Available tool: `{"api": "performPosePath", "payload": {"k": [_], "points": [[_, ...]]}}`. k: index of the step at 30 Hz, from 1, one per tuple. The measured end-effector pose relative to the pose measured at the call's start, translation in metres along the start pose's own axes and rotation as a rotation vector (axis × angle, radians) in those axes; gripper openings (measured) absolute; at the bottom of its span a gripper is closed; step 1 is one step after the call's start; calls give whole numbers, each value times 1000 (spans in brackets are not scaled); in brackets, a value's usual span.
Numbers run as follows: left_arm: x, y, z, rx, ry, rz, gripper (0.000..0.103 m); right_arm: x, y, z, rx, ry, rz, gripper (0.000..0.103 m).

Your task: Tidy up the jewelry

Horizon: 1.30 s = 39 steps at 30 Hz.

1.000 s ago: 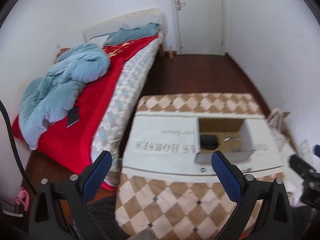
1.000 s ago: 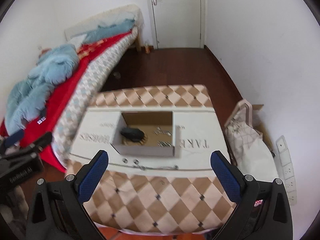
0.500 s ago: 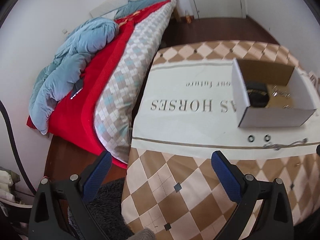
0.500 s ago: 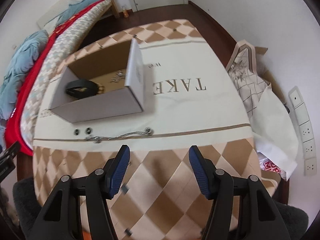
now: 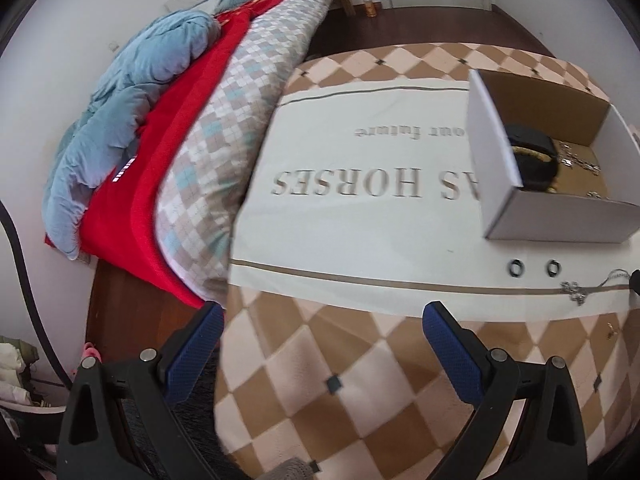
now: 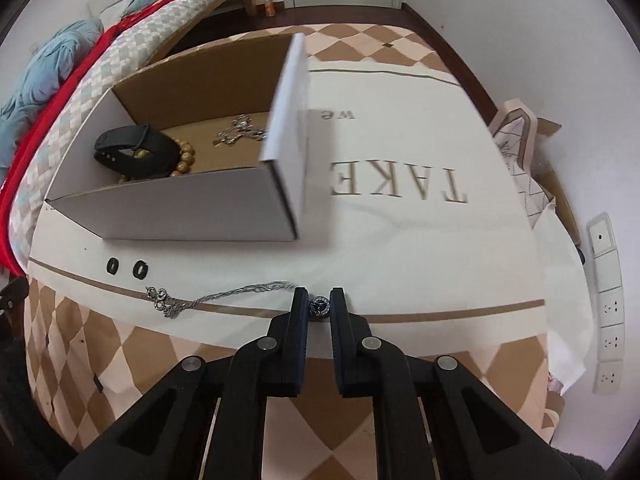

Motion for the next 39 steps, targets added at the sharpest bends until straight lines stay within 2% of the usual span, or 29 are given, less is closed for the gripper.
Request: {"api": "performPosePath", "payload": {"k": [4,9,14,17,19,21,22,23,24,28,30,32,39], "points": [[10,-34,-4,-35,-26,85,101,11,-39,-5,-75,-7,19,11],[36,-111,-11,-125,-82,250,101,15,-87,-7,-165,8,39,11],[46,-179,-6,-214,-66,346,100,19,-112,-4,-208,6,42,11],[50,-201,-4,-229,-63,379,98,23,-119,-2,-227,-1,32,11],[51,-209,-4,-239,-65,381,89,25,-123,-1,-234,-2,28,11],[48,-216,-4,-247,-54,389,71,28,-124,2,-237,-6,27,11],[47,-219,-3,-251,-47,391,69,28,-125,2,-240,-6,26,11],[46,-221,-3,-253,-43,394,60,29,-125,3,-242,-8,25,11],[44,-223,-3,-256,-39,392,46,29,-126,2,-244,-9,24,11],[44,-226,-6,-256,-47,406,30,30,-126,2,-246,-11,21,11],[45,-227,-8,-258,-50,415,9,31,-125,2,-245,-13,17,11],[46,-229,-6,-264,-53,416,6,32,-124,2,-244,-17,17,11],[52,-220,-6,-260,-79,417,6,45,-115,-5,-231,-39,-6,11]]}}
Point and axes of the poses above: each gripper's, at about its wrist camera, not at the fingertips, and x roughly against the way its jaws point, y to its left, z to its underside, the point moved 9 cm from there along -x, roughly the way its jaws point, and after that the axes turned 12 degrees about -x, right-handed, at the moved point
